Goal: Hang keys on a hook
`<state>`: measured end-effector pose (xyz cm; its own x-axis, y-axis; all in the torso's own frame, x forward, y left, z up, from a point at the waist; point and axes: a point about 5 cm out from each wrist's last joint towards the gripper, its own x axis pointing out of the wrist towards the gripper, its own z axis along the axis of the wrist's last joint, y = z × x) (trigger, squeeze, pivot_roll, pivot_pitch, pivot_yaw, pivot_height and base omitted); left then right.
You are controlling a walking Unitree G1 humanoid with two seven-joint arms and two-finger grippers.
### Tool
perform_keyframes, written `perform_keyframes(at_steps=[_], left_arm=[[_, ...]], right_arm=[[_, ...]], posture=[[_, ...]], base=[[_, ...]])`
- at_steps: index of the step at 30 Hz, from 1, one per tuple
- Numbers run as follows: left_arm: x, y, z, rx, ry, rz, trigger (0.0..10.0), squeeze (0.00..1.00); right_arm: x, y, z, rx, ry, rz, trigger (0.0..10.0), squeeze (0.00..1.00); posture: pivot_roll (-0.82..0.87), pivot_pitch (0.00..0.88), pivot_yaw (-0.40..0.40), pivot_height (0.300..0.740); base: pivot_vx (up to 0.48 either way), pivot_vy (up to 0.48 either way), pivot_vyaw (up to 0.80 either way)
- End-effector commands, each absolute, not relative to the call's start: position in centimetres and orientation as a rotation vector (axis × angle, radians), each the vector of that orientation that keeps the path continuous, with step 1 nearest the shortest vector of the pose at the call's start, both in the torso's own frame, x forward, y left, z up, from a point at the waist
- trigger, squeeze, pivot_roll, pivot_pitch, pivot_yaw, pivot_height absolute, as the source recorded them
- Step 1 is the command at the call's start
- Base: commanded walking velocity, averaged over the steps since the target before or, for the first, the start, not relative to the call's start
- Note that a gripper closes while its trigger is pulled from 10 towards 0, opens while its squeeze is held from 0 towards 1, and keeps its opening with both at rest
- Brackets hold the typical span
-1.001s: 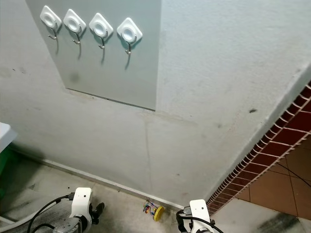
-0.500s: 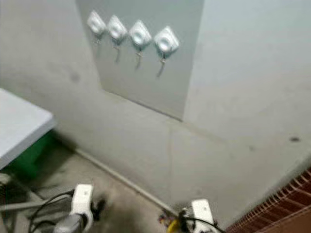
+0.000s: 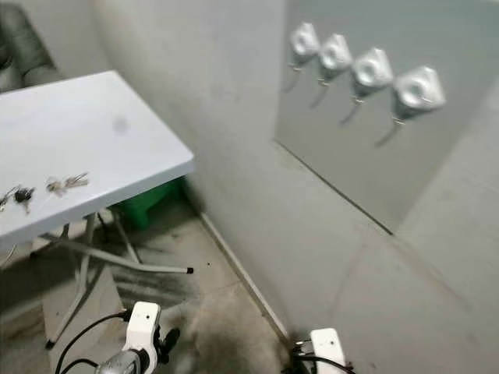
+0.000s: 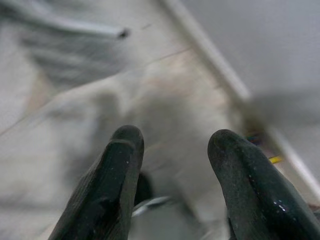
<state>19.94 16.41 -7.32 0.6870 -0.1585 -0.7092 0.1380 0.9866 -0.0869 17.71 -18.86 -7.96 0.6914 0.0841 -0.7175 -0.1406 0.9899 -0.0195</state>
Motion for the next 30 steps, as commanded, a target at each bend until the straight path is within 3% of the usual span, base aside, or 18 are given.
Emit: perform_keyframes(at_steps=[1,25,30], left_arm=[[20.3,16.2,-7.1,-0.031,0.785,-0.172,10.0,0.0],[21.7,15.7,-6.3,-0.064,0.732,-0.186,10.0,0.0],[23.5,15.3,-5.1,-0.085,0.656,-0.192,10.0,0.0]], right_arm=[[17.2,-18.6,-8.2,-0.07,0.813,0.14,10.0,0.0],[17.8,-18.7,-7.8,-0.067,0.775,0.129,10.0,0.0],[18.8,-18.7,-7.2,-0.025,0.716,0.114,10.0,0.0]], posture=[[0.0,0.02,-0.016,0.74],[-0.01,0.03,-0.016,0.74],[-0.01,0.042,-0.018,0.74]], base=[[0.0,0.0,0.79],[0.0,0.0,0.79],[0.0,0.0,0.48]])
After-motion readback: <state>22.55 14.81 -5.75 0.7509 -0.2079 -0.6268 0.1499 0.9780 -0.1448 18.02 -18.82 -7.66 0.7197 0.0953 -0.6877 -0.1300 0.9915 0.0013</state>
